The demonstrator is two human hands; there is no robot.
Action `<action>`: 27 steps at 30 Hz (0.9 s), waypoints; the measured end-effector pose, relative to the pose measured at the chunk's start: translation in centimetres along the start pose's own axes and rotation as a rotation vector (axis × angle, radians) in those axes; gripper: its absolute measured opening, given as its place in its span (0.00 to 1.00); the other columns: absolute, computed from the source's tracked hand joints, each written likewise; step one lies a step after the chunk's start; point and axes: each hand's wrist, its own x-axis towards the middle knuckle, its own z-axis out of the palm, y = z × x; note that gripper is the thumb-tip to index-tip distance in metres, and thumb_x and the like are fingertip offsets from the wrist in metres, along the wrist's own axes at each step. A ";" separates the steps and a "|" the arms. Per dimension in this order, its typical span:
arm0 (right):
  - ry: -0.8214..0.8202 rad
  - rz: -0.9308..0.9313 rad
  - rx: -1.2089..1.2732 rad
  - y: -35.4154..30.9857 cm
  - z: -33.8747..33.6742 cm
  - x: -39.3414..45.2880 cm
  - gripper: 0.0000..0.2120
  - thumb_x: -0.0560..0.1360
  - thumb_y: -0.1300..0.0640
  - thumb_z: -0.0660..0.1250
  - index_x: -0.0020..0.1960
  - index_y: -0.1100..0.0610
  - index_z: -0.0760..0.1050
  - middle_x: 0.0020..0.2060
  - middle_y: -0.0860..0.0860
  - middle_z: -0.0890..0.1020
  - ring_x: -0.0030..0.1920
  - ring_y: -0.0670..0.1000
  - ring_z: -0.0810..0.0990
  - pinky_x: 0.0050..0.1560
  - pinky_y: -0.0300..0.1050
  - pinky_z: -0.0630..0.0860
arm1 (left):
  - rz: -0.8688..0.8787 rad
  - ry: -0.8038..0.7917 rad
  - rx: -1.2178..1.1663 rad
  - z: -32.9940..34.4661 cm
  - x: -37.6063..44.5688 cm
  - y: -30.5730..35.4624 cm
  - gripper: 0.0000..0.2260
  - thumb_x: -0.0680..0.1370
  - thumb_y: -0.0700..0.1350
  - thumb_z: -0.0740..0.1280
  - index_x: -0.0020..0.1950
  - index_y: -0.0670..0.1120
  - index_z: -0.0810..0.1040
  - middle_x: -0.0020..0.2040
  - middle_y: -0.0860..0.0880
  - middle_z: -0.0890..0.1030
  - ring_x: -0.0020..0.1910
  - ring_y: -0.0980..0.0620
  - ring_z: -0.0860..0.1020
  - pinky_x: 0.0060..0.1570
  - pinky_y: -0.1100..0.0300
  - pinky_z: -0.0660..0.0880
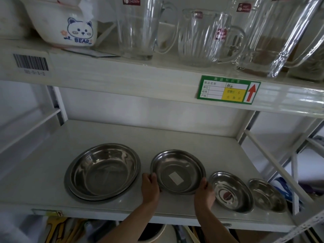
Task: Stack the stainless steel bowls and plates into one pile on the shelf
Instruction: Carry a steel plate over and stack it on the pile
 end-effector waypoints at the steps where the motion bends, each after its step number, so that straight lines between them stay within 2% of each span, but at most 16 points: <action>1: -0.003 -0.029 0.013 -0.3 -0.1 0.1 0.21 0.82 0.47 0.53 0.44 0.62 0.76 0.37 0.59 0.78 0.42 0.60 0.77 0.45 0.50 0.71 | 0.023 -0.007 -0.012 0.0 -0.1 0.3 0.09 0.81 0.42 0.59 0.42 0.42 0.66 0.36 0.43 0.72 0.31 0.49 0.73 0.27 0.58 0.73; 3: -0.014 -0.081 0.034 -1.2 -0.3 0.1 0.21 0.82 0.49 0.53 0.40 0.62 0.74 0.33 0.57 0.75 0.37 0.57 0.74 0.39 0.48 0.68 | 0.067 -0.017 -0.027 -0.2 -0.3 1.1 0.09 0.82 0.42 0.58 0.42 0.42 0.66 0.35 0.43 0.72 0.29 0.50 0.72 0.25 0.62 0.72; 8: -0.030 -0.191 0.063 -4.2 0.6 -0.4 0.21 0.82 0.50 0.55 0.39 0.65 0.72 0.30 0.58 0.74 0.32 0.56 0.71 0.36 0.49 0.66 | 0.119 -0.001 -0.104 -1.6 0.2 3.6 0.09 0.82 0.42 0.57 0.51 0.36 0.69 0.37 0.42 0.71 0.30 0.50 0.71 0.23 0.69 0.71; 12: -0.089 -0.271 0.123 -6.4 2.7 -2.0 0.21 0.82 0.53 0.56 0.36 0.66 0.68 0.28 0.57 0.70 0.30 0.53 0.66 0.32 0.46 0.61 | 0.178 0.068 -0.149 -4.1 0.8 5.3 0.07 0.82 0.42 0.57 0.50 0.38 0.68 0.36 0.42 0.72 0.30 0.51 0.71 0.26 0.65 0.71; 16: -0.165 -0.314 0.143 -7.7 5.6 -4.2 0.20 0.82 0.54 0.56 0.32 0.59 0.64 0.26 0.54 0.66 0.29 0.51 0.64 0.31 0.45 0.58 | 0.159 0.173 -0.180 -7.5 2.2 6.0 0.08 0.80 0.47 0.60 0.49 0.42 0.70 0.39 0.44 0.75 0.38 0.45 0.75 0.39 0.52 0.74; 18: -0.213 -0.303 0.153 -8.1 7.1 -5.4 0.20 0.82 0.54 0.56 0.33 0.58 0.63 0.26 0.54 0.66 0.30 0.51 0.63 0.31 0.45 0.58 | 0.186 0.245 -0.113 -9.4 2.6 6.4 0.07 0.80 0.48 0.60 0.50 0.44 0.71 0.40 0.45 0.77 0.41 0.43 0.77 0.43 0.51 0.75; 21: -0.273 -0.306 0.146 -8.5 9.2 -7.2 0.20 0.82 0.54 0.55 0.32 0.58 0.62 0.26 0.53 0.66 0.29 0.52 0.63 0.31 0.45 0.57 | 0.237 0.321 -0.014 -12.2 2.9 6.4 0.06 0.81 0.46 0.60 0.51 0.44 0.71 0.42 0.47 0.77 0.42 0.47 0.77 0.42 0.56 0.72; 24: -0.312 -0.324 0.114 -8.6 11.1 -9.0 0.20 0.82 0.54 0.55 0.32 0.58 0.63 0.25 0.53 0.68 0.29 0.52 0.66 0.31 0.46 0.59 | 0.240 0.371 -0.026 -14.7 3.3 6.2 0.09 0.81 0.45 0.60 0.50 0.39 0.71 0.40 0.44 0.76 0.41 0.44 0.76 0.41 0.54 0.72; 27: -0.333 -0.329 0.092 -8.4 13.1 -10.3 0.20 0.82 0.56 0.56 0.32 0.59 0.64 0.26 0.53 0.69 0.31 0.53 0.68 0.34 0.47 0.63 | 0.242 0.439 -0.001 -16.7 3.5 6.2 0.09 0.81 0.43 0.60 0.42 0.41 0.69 0.36 0.44 0.73 0.38 0.45 0.73 0.34 0.56 0.69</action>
